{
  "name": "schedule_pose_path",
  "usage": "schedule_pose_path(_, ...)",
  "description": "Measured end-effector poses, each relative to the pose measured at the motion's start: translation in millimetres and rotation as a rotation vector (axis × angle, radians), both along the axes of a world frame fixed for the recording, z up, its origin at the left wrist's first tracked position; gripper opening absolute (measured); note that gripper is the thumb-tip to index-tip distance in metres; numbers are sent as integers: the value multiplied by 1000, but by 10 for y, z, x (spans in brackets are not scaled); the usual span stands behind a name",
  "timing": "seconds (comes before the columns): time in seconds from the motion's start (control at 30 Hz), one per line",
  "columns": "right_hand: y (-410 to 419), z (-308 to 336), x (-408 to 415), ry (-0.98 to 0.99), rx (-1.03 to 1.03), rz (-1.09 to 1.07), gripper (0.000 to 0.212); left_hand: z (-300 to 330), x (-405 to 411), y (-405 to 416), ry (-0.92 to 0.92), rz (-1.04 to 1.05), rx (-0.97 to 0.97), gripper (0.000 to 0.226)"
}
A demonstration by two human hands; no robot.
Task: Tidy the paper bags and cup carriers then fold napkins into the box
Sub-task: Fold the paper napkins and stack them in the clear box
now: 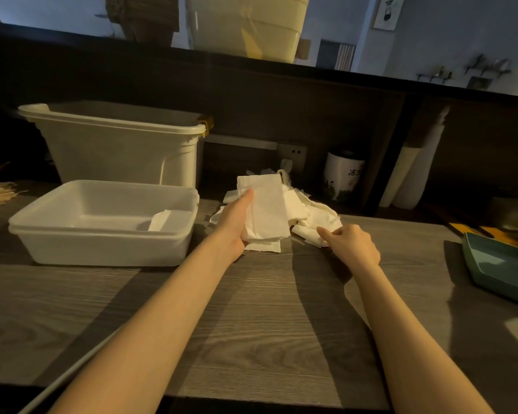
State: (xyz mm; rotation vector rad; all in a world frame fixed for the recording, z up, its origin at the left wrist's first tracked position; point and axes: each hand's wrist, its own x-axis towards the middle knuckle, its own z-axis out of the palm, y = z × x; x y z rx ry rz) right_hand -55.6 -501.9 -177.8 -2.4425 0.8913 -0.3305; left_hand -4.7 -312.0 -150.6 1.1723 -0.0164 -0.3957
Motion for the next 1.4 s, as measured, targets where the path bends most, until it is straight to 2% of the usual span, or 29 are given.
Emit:
schedule_pose_path(0.13, -22, -53, -2, -143, 168, 47, 37, -15, 11, 4, 18, -9, -9, 30)
schedule_pose_path(0.43, 139, 138, -17, -539, 237, 199, 12, -30, 25, 4, 11, 21, -1, 15)
schedule_pose_path(0.53, 205, 279, -58, -670, 302, 224, 13, -30, 40, 9, -2, 50, 40, 16)
schedule_pose_path(0.67, 290, 427, -111, -801, 580, 239, 21, -30, 47, 18, -28, 91, 77, 21)
schedule_pose_path(0.77, 357, 499, -146, -811, 821, 287, 19, -51, 47, 23, -7, 96, 71, 31)
schedule_pose_path(0.83, 396, 525, -155, -800, 1000, 355, 18, -74, 39, 37, 8, 45, 55, 29)
schedule_pose_path(0.9, 446, 531, -165, -755, 1081, 449, 17, -66, 9, 40, 22, -26, 7, 26)
schedule_pose_path(1.0, 534, 487, -170, -673, 975, 589, 21, -30, -51, -5, 49, -74, -16, 30)
schedule_pose_path(1.2, 609, 417, -140, -579, 744, 553, 20, -51, -90, -36, 15, -70, -24, 33)
schedule_pose_path(1.4, 574, 391, -115, -610, 772, 467, 18, -51, -125, -38, -105, -168, 60, 33)
